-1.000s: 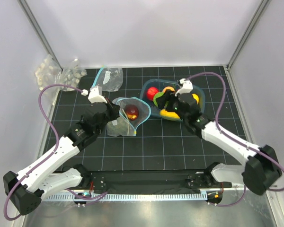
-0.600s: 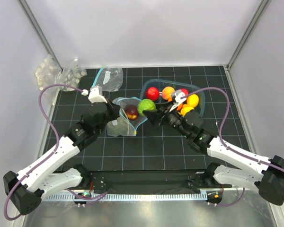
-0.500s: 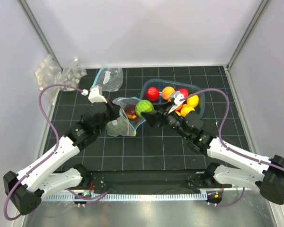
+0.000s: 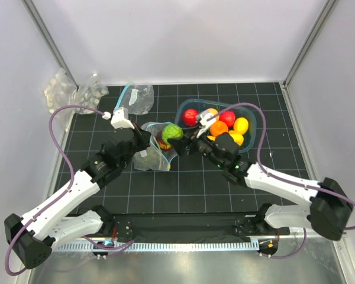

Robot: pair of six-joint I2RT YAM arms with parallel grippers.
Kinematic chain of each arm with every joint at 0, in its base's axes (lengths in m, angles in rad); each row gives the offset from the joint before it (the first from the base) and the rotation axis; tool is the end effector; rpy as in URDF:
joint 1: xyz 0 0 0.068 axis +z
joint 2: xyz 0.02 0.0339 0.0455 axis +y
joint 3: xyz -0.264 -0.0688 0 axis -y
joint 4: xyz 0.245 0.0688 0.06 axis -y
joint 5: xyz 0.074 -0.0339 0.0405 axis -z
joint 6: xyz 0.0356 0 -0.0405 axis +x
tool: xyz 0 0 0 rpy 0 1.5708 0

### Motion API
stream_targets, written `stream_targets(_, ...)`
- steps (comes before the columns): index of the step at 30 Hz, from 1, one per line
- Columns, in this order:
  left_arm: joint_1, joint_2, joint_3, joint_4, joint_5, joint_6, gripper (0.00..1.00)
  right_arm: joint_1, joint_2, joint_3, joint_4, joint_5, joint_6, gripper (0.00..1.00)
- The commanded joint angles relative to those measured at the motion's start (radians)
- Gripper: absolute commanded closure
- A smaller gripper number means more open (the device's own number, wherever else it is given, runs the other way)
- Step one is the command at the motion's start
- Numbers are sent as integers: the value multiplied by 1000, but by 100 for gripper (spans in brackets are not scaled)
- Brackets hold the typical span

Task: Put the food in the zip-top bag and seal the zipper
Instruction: Place the fake fruit in the zipper food storage bag.

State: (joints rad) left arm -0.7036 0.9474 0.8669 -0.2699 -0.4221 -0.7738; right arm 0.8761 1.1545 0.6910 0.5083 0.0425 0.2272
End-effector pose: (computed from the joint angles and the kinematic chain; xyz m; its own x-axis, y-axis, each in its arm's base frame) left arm 0.1733 -0.1279 0.3314 -0.3946 -0.5012 -0.7701 0.0293 0.8308 -0.5558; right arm 0.1732 0.2054 0.3040 -0.1388 0.1849 -0.9729 -0.7278 0.6472 0.2269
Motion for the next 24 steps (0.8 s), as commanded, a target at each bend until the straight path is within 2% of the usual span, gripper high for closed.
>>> stream_targets(1,7,-9,1,54,8,7,100,6,108,137,27,74,21,59)
stream_targets(3,6,-10,0,54,16,1,100,7,196,185,13,74,52,57)
stream_targets(4,6,-12,-2,54,26,-1,100,11,224,223,12,60,69,52)
stream_targets(6,7,-16,1,54,34,-1,100,33,278,272,-29,129,96,25)
stream_targets(7,7,-16,1,54,29,-1,100,38,321,324,-100,144,96,1)
stream_targets(11,6,-19,0,54,20,2,100,50,327,343,-148,175,64,0)
stream_targets(18,6,-27,-3,52,6,2,100,50,179,259,-181,218,14,3)
stream_targets(24,6,-29,-2,51,-1,4,100,50,68,251,-278,289,-25,19)
